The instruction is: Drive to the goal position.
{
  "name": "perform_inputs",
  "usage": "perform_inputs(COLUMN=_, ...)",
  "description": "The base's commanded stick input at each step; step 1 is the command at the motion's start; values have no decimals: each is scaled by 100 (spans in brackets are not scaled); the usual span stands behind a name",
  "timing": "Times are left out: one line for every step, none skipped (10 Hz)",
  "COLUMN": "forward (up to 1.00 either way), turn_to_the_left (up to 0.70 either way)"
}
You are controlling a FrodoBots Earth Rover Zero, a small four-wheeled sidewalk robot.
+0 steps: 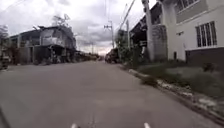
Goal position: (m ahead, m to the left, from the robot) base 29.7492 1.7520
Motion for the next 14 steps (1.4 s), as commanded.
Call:
perform_inputs(forward=70, turn_to_the_left=13)
perform_inputs(forward=70, turn_to_the_left=5)
perform_inputs(forward=70, turn_to_the_left=1)
perform_inputs(forward=70, turn_to_the_left=4)
perform_inputs(forward=70, turn_to_the_left=-15)
perform_inputs(forward=70, turn_to_the_left=-35)
perform_inputs(forward=70, turn_to_the_left=0)
perform_inputs(forward=70, turn_to_the_left=0)
perform_inputs(forward=70, turn_to_the_left=0)
perform_inputs(forward=70, turn_to_the_left=1)
perform_inputs(forward=70, turn_to_the_left=2)
perform_inputs(forward=70, turn_to_the_left=0)
perform_inputs(forward=70, turn_to_the_left=0)
perform_inputs(forward=70, turn_to_the_left=0)
